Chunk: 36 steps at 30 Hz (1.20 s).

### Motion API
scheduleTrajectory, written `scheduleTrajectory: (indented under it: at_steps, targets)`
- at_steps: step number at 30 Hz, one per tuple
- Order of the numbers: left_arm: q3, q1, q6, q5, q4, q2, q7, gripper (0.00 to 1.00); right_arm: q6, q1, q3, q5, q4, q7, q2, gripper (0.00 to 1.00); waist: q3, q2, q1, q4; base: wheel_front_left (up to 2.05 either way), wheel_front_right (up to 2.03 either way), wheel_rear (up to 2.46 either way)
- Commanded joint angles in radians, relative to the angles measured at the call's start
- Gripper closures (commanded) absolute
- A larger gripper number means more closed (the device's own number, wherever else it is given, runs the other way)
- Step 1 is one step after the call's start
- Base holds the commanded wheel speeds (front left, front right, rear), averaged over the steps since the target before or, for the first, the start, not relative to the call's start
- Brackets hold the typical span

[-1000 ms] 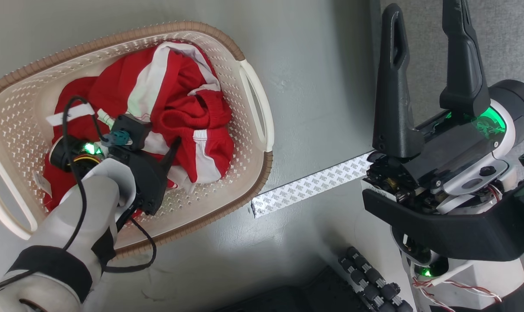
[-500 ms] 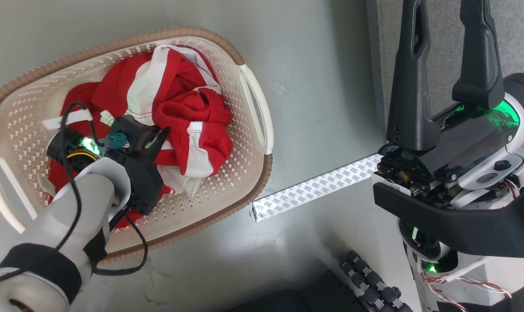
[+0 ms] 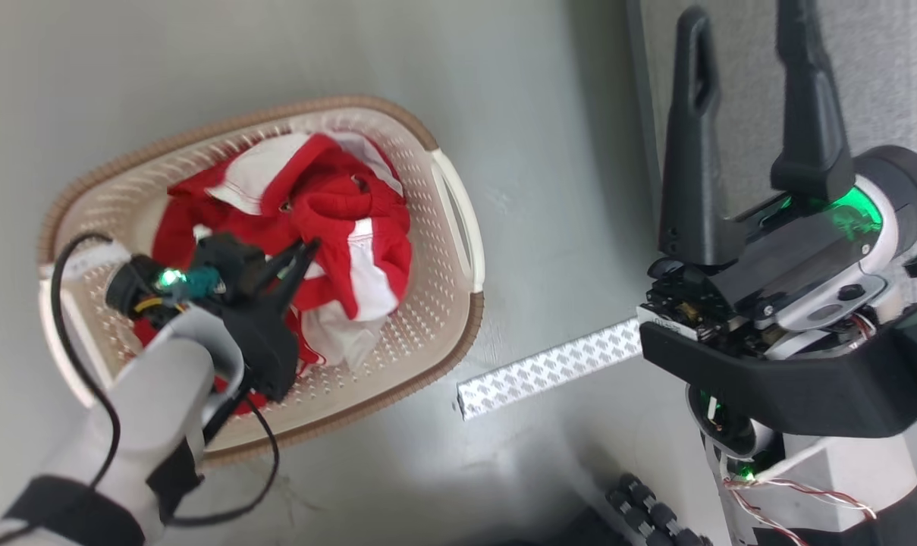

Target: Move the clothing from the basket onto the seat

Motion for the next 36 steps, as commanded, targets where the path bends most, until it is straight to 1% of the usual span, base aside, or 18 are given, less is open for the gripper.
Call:
scheduleTrajectory:
  at_steps: [1,2,3,8,15,20,26,31,36]
  targets:
    - [0.036,0.045,0.005,0.026,-0.033,0.012,-0.005,1.00,0.001,0.017,0.001,-0.011,0.007,-0.001,0.002,0.00,-0.069,0.0000,0.0001,0.031,0.00,0.00,0.00]
    - [0.059,0.061,0.009,0.036,-0.055,0.014,-0.005,1.00,0.001,0.023,0.002,-0.019,0.012,-0.001,0.002,0.00,-0.085,0.0000,0.0001,0.038,0.00,0.00,0.00]
    - [0.059,0.061,0.009,0.036,-0.055,0.014,-0.005,1.00,0.001,0.023,0.002,-0.019,0.012,-0.001,0.002,0.00,-0.085,0.0000,0.0001,0.038,0.00,0.00,0.00]
    - [0.167,0.157,0.013,0.092,-0.164,0.003,-0.005,1.00,0.001,0.045,0.011,-0.045,0.037,-0.001,0.002,0.00,-0.163,0.0000,0.0001,0.071,0.00,0.00,0.00]
    - [0.308,0.279,0.003,0.169,-0.291,-0.025,-0.005,1.00,0.001,0.073,0.029,-0.071,0.068,-0.001,0.001,0.00,-0.267,0.0000,0.0001,0.109,0.00,0.00,0.00]
    - [0.390,0.353,-0.006,0.211,-0.365,-0.050,-0.005,1.00,0.001,0.098,0.035,-0.081,0.087,-0.001,0.001,0.00,-0.338,0.0000,0.0001,0.127,0.00,0.00,0.00]
    - [0.473,0.429,-0.014,0.253,-0.447,-0.070,-0.005,1.00,0.001,0.142,0.038,-0.075,0.109,-0.001,-0.008,0.00,-0.422,0.0000,0.0001,0.138,0.00,0.00,0.00]
    - [0.518,0.480,-0.014,0.281,-0.513,-0.087,-0.006,1.00,0.001,0.191,0.032,-0.068,0.127,-0.001,-0.016,0.00,-0.499,0.0000,0.0001,0.153,0.00,0.00,0.00]
    - [0.552,0.522,-0.016,0.297,-0.573,-0.095,-0.006,1.00,0.001,0.241,0.053,-0.057,0.166,-0.001,-0.030,0.00,-0.579,0.0000,0.0001,0.161,0.00,0.00,0.00]
